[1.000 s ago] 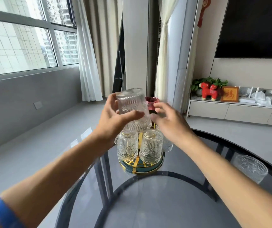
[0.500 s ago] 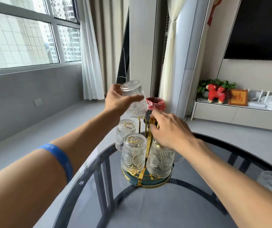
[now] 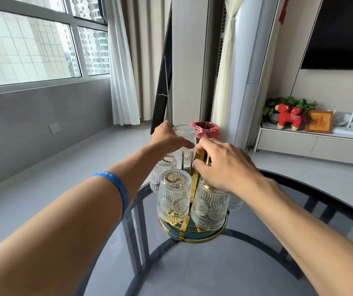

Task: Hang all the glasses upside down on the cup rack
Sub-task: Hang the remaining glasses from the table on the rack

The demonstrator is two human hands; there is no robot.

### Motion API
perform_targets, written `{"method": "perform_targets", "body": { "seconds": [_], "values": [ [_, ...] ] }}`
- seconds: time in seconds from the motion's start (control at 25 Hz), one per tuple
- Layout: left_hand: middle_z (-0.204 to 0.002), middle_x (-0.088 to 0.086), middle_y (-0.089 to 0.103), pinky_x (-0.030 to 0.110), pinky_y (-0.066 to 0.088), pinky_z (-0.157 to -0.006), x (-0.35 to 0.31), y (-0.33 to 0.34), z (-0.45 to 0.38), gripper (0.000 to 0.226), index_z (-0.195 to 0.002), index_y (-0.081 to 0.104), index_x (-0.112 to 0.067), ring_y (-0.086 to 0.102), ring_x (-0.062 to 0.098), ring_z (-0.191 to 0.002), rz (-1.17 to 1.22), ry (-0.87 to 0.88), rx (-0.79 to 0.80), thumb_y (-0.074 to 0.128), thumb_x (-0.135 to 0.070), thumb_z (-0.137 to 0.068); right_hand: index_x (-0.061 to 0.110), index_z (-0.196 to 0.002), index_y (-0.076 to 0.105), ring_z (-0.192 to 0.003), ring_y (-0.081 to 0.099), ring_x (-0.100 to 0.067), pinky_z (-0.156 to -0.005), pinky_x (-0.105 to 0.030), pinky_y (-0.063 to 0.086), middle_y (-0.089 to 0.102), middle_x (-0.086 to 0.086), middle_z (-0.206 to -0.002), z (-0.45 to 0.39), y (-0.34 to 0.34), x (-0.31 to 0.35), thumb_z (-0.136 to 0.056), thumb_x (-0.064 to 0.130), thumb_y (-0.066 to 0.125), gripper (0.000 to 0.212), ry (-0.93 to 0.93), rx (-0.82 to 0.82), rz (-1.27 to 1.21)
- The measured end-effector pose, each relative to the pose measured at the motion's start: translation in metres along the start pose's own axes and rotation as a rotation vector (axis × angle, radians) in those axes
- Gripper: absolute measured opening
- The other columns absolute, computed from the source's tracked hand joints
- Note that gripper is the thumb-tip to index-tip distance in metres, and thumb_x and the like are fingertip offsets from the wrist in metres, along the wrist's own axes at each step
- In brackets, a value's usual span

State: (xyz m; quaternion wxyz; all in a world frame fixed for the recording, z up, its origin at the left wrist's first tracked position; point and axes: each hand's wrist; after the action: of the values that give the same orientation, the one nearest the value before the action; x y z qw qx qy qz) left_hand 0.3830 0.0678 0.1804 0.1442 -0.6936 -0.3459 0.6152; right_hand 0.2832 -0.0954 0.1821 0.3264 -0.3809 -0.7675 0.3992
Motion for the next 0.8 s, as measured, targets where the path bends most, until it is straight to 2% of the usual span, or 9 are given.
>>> {"method": "perform_targets", "body": {
  "seconds": [0.08,0.16,0.24,0.36,0.52,0.6,0.68,0.76,0.8],
  "values": [
    [-0.083,-0.002,0.055,0.028,0.044,-0.059,-0.002,0.004,-0.002,0.065,-0.098,0.054,-0.016,0.05,0.012,-0.07,-0.145,0.02,0.029,0.09,-0.036,-0.049,0.025,-0.097,0.047,-0.071,0.051,-0.021,-0.059,-0.033,0.034,0.061,0.005,-0.096,0.0,0.001,0.0,-0.087,0.036,0.048,0.014,0.006,-0.003,-0.014],
    [-0.077,-0.001,0.056,0.027,0.043,-0.055,-0.002,0.007,-0.002,0.055,-0.092,0.056,-0.013,0.05,0.013,-0.064,-0.28,0.04,0.089,0.087,-0.036,-0.052,0.026,-0.098,0.047,-0.069,0.053,-0.021,-0.058,-0.033,0.035,0.062,0.004,-0.097,0.002,0.002,0.0,-0.086,0.033,0.048,0.014,0.007,-0.011,-0.023],
    [-0.078,0.001,0.057,0.027,0.039,-0.051,0.003,0.011,-0.003,0.052,-0.093,0.059,-0.011,0.051,0.014,-0.064,-0.363,0.048,0.153,0.085,-0.035,-0.055,0.026,-0.1,0.048,-0.069,0.054,-0.022,-0.058,-0.033,0.035,0.062,0.004,-0.098,0.004,0.002,0.0,-0.086,0.032,0.049,0.016,0.011,-0.006,-0.027],
    [-0.082,0.001,0.056,0.028,0.041,-0.055,0.01,0.014,-0.003,0.055,-0.097,0.058,-0.012,0.052,0.017,-0.069,-0.445,0.065,0.189,0.085,-0.037,-0.055,0.026,-0.101,0.047,-0.068,0.053,-0.022,-0.057,-0.033,0.035,0.062,0.003,-0.099,0.002,0.003,0.0,-0.085,0.032,0.049,0.016,0.013,-0.002,-0.022],
    [-0.076,0.002,0.057,0.028,0.041,-0.058,0.007,0.011,-0.001,0.05,-0.076,0.054,-0.015,0.048,0.017,-0.063,-0.526,0.032,0.211,0.085,-0.046,-0.053,0.026,-0.105,0.047,-0.07,0.055,-0.022,-0.058,-0.033,0.035,0.063,0.003,-0.103,0.005,0.004,0.0,-0.085,0.032,0.049,0.021,0.033,-0.008,-0.012],
    [-0.095,0.006,0.064,0.032,0.045,-0.07,0.007,0.008,0.003,0.057,-0.092,0.058,-0.013,0.055,0.022,-0.078,-0.538,0.052,0.241,0.084,-0.05,-0.058,0.025,-0.109,0.046,-0.075,0.055,-0.023,-0.061,-0.034,0.036,0.063,0.003,-0.109,0.005,0.005,0.001,-0.086,0.033,0.049,0.024,0.045,0.02,-0.003],
    [-0.121,0.011,0.063,0.037,0.047,-0.086,0.006,-0.002,0.017,0.075,-0.121,0.055,-0.01,0.058,0.028,-0.104,-0.487,0.088,0.224,0.08,-0.054,-0.065,0.026,-0.115,0.047,-0.085,0.057,-0.025,-0.066,-0.036,0.041,0.063,0.0,-0.116,-0.001,0.001,-0.001,-0.089,0.037,0.049,0.029,0.082,0.119,-0.006],
    [-0.136,0.012,0.058,0.036,0.044,-0.095,0.002,-0.023,0.045,0.079,-0.136,0.049,-0.011,0.054,0.029,-0.122,-0.412,0.144,0.128,0.077,-0.05,-0.072,0.027,-0.131,0.047,-0.114,0.054,-0.027,-0.088,-0.04,0.045,0.054,-0.002,-0.139,0.001,-0.009,-0.002,-0.092,0.041,0.049,0.041,0.109,0.2,-0.066],
    [-0.139,0.012,0.057,0.035,0.043,-0.097,-0.001,-0.034,0.063,0.075,-0.138,0.048,-0.013,0.053,0.029,-0.125,-0.36,0.178,0.073,0.075,-0.045,-0.075,0.026,-0.136,0.047,-0.128,0.045,-0.025,-0.102,-0.04,0.039,0.044,0.0,-0.149,0.01,-0.013,-0.001,-0.093,0.04,0.05,0.045,0.102,0.163,-0.103]
  ]
}}
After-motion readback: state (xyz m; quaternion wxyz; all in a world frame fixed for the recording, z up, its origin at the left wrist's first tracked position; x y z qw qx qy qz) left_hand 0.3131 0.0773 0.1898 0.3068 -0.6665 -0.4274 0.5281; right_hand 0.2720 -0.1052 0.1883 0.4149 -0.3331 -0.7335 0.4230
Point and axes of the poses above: each hand's wrist, its own z-axis away from the middle knuckle, its own y-axis out of the palm, x = y × z
